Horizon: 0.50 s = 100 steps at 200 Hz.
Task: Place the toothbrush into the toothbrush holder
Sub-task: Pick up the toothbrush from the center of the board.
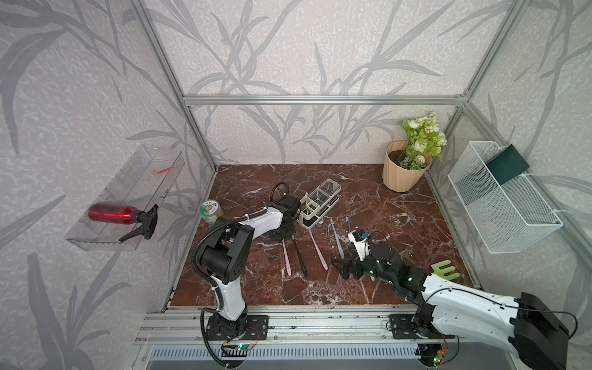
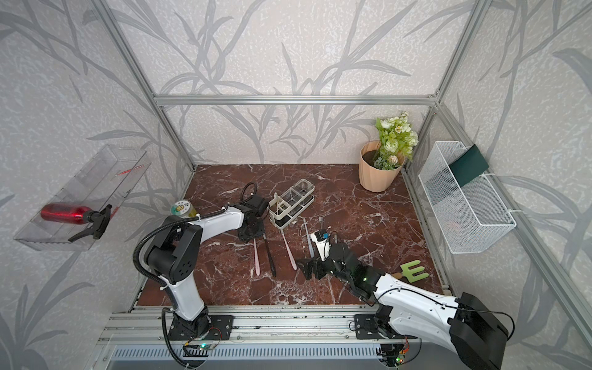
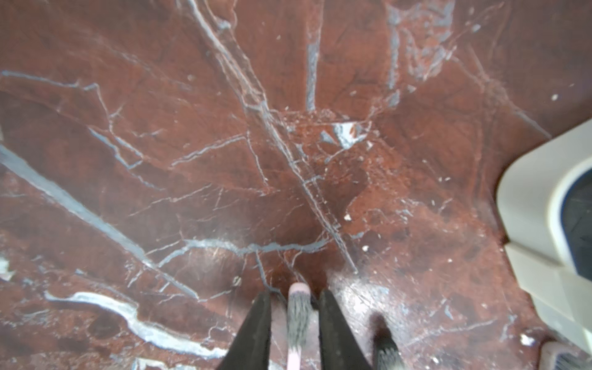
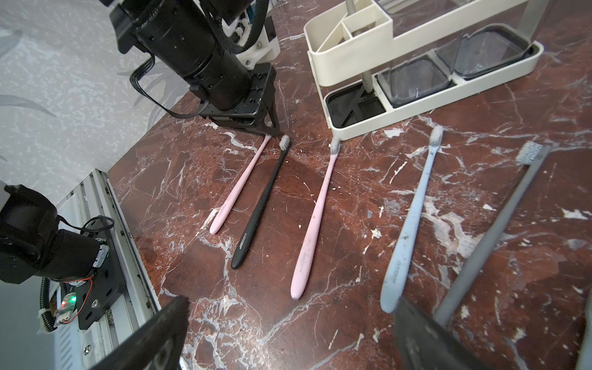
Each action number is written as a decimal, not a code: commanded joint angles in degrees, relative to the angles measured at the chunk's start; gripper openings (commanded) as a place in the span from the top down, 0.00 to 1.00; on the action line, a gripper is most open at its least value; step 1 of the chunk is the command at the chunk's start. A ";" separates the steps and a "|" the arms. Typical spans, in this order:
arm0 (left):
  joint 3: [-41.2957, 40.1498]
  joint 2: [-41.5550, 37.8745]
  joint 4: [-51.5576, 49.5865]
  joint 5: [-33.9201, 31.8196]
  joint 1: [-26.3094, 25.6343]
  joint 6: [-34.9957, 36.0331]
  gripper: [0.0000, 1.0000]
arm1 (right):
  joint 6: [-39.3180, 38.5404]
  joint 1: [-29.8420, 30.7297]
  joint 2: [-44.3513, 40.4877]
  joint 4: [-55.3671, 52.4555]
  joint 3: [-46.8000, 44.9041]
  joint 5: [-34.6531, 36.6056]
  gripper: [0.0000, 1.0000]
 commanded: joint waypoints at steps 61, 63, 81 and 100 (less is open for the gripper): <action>-1.31 2.50 -0.66 -1.29 1.12 0.77 0.87 | -0.25 -0.05 0.46 1.53 0.41 0.06 0.01; -1.32 2.51 -0.67 -1.40 1.11 0.85 0.88 | -0.27 -0.02 0.46 1.51 0.41 0.06 0.01; -1.48 2.55 -1.06 -1.71 1.29 1.35 0.90 | -0.33 -0.01 0.53 1.53 0.41 0.07 0.01; -1.57 2.31 -1.51 -2.23 1.53 1.90 0.92 | -0.24 -0.01 0.55 1.49 0.41 -0.02 0.01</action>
